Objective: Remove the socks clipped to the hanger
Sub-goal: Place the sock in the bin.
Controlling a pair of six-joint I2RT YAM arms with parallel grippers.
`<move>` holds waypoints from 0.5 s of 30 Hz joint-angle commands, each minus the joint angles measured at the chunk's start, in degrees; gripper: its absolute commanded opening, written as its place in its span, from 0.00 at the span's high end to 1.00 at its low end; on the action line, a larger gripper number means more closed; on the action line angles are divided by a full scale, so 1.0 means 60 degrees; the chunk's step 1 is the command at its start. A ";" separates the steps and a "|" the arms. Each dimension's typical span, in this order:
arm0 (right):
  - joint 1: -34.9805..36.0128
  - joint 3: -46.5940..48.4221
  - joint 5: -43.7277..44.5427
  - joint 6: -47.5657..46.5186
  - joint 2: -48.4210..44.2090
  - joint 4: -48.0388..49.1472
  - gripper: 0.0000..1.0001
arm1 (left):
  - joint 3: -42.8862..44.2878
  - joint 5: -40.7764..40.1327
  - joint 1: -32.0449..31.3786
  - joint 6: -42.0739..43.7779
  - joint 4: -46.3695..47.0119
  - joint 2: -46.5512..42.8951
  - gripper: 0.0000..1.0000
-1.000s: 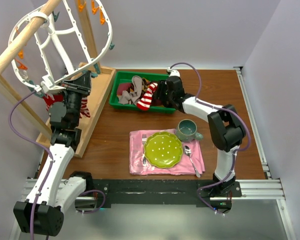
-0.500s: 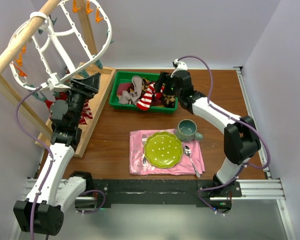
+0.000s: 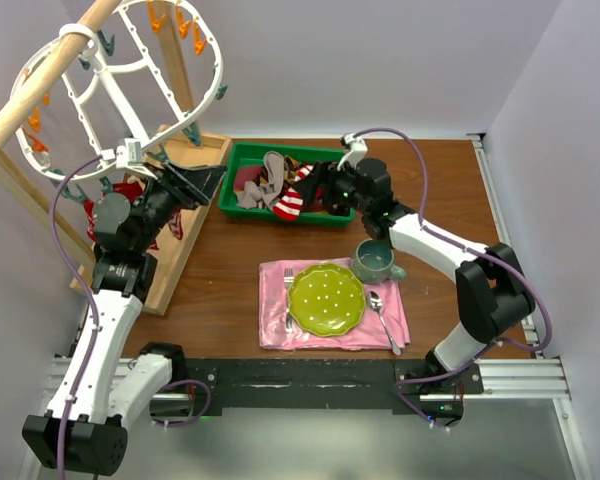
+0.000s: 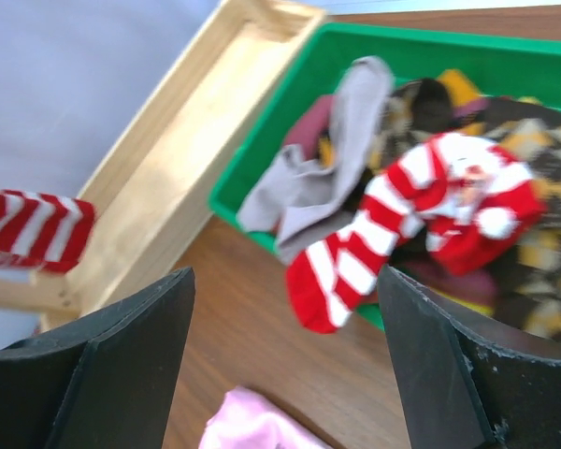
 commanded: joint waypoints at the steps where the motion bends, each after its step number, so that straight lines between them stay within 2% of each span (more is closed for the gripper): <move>1: 0.0958 -0.0257 -0.0850 0.0003 -0.0261 0.2120 0.16 | 0.0665 0.1374 -0.0048 0.0694 -0.0929 -0.0459 0.26; 7: 0.2601 0.0079 -0.0484 -0.0335 0.0397 0.3587 0.13 | 0.1177 0.1917 -0.0033 0.0885 -0.1560 -0.0987 0.26; 15: 0.4153 0.1498 0.0014 -0.0159 0.2564 0.5184 0.09 | 0.1909 0.1729 -0.0033 0.0797 -0.1967 -0.1573 0.26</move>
